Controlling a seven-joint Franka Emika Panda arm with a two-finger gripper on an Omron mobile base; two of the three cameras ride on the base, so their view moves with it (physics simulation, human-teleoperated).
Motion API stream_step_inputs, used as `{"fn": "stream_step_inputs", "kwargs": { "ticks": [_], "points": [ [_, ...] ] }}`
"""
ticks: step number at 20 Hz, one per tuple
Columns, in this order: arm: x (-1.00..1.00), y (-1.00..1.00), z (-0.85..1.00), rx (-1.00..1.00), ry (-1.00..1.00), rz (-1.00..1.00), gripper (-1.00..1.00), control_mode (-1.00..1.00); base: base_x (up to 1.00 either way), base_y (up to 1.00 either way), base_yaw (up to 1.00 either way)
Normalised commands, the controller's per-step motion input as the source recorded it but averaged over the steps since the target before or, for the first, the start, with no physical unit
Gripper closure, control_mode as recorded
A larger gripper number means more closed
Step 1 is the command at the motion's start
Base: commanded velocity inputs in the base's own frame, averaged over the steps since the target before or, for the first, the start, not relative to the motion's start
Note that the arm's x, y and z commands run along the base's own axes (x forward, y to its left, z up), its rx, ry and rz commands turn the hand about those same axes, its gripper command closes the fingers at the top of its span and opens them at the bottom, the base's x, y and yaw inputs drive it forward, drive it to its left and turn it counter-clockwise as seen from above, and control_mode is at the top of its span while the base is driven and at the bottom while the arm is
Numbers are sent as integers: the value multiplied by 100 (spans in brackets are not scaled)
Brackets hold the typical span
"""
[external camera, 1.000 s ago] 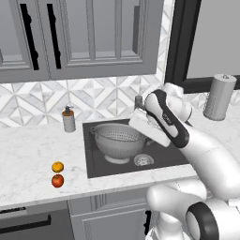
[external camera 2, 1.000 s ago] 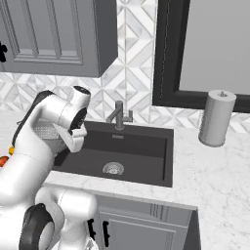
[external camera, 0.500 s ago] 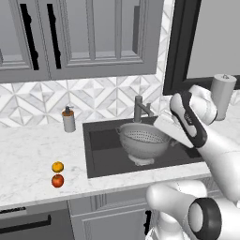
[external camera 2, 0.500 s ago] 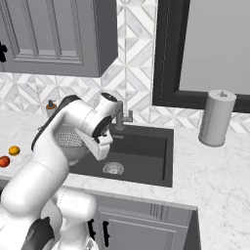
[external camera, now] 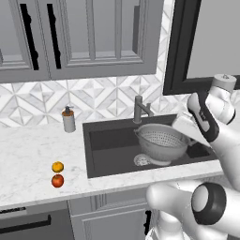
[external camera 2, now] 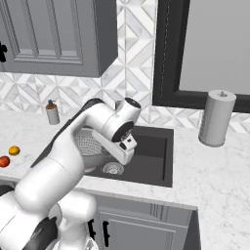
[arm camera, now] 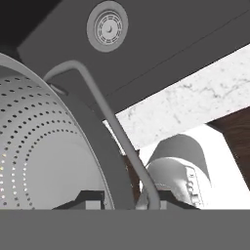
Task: Put the colander in the sink, put the tangerine, apple in the colander, and turn on the sink faucet and pour water over the colander.
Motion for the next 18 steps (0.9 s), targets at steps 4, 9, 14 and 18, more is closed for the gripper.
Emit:
{"fn": "stream_step_inputs", "kwargs": {
  "ticks": [4, 9, 14, 18],
  "points": [
    [28, -52, -14, 0, -7, 19, 100, -100, 0, 0, 0],
    [36, -35, -18, 0, -15, 25, 100, -100, 0, 0, 0],
    [58, -15, -7, 5, -20, 17, 100, -100, 0, 0, 0],
    [62, 0, -16, 6, -27, 8, 100, -100, 0, 0, 0]
  ]
}}
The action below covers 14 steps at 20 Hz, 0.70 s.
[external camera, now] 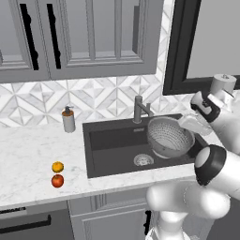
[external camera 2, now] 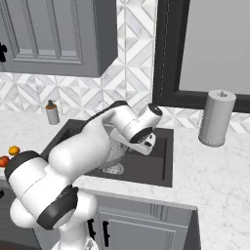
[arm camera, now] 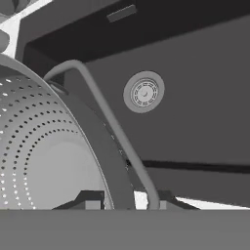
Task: Put the colander in the sink, put the tangerine, apple in the colander, and turn on the sink faucet and pour water over the colander.
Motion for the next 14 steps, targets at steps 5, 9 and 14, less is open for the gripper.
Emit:
{"fn": "stream_step_inputs", "kwargs": {
  "ticks": [5, 9, 14],
  "points": [
    [42, -1, -32, 1, -5, 5, 100, -100, 0, 0, 0],
    [23, 0, -27, 0, 0, 5, 100, -100, 0, 0, 0],
    [23, 0, -10, 0, 0, 4, 100, -100, 0, 0, 0]
  ]
}}
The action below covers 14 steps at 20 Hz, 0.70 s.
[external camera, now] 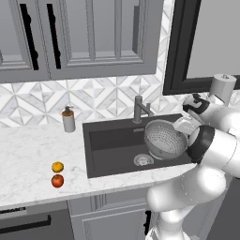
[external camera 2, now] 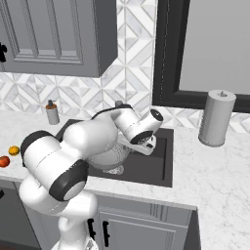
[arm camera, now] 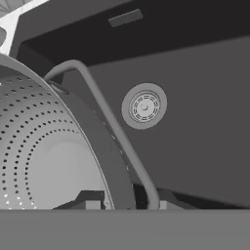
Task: Put the colander in the sink, put the tangerine, apple in the colander, and turn on the sink faucet and pour water over the colander.
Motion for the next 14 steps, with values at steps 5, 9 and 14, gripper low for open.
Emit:
{"fn": "stream_step_inputs", "kwargs": {
  "ticks": [5, 9, 14],
  "points": [
    [45, 0, -10, 0, 1, 0, 100, -100, 0, 0, 0],
    [34, 0, -29, 0, 2, 0, 100, -100, 0, 0, 0],
    [37, 2, -32, 0, 4, -1, 100, -100, 0, 0, 0]
  ]
}}
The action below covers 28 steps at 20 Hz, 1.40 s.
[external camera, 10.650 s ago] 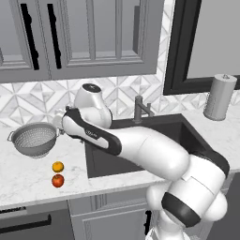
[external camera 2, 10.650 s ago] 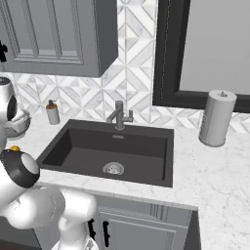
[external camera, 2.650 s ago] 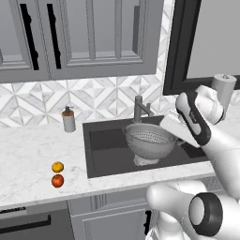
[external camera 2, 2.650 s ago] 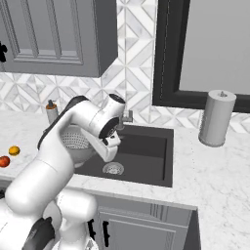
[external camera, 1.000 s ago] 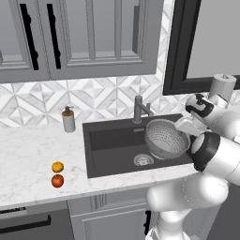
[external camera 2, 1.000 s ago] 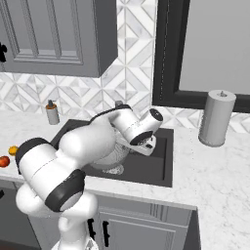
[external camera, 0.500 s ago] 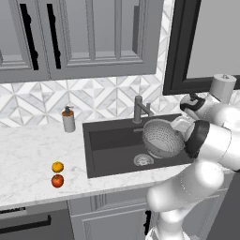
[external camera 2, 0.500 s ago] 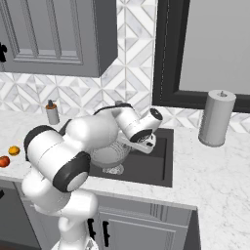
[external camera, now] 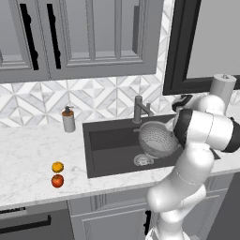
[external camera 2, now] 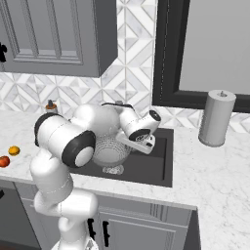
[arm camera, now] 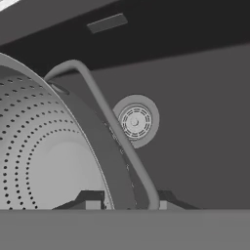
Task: Put the colander in the sink, put the tangerine, apple in the colander, and turn on the sink faucet and pour water over the colander.
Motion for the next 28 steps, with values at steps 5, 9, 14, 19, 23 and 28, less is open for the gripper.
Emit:
{"fn": "stream_step_inputs", "kwargs": {
  "ticks": [5, 9, 14, 19, 23, 28],
  "points": [
    [24, 0, -34, 0, 0, 0, 100, -100, 0, 0, 0],
    [11, 2, -38, 0, 0, 0, 100, -100, 0, 0, 0],
    [10, 5, -30, 0, 0, 0, 100, -100, 0, 0, 0],
    [31, 4, -23, -1, 0, 0, 100, -100, 0, 0, 0],
    [29, 3, -18, 0, 1, 0, 100, -100, 0, 0, 0],
    [30, 2, -18, 0, 4, 0, 100, -100, 0, 0, 0]
  ]
}}
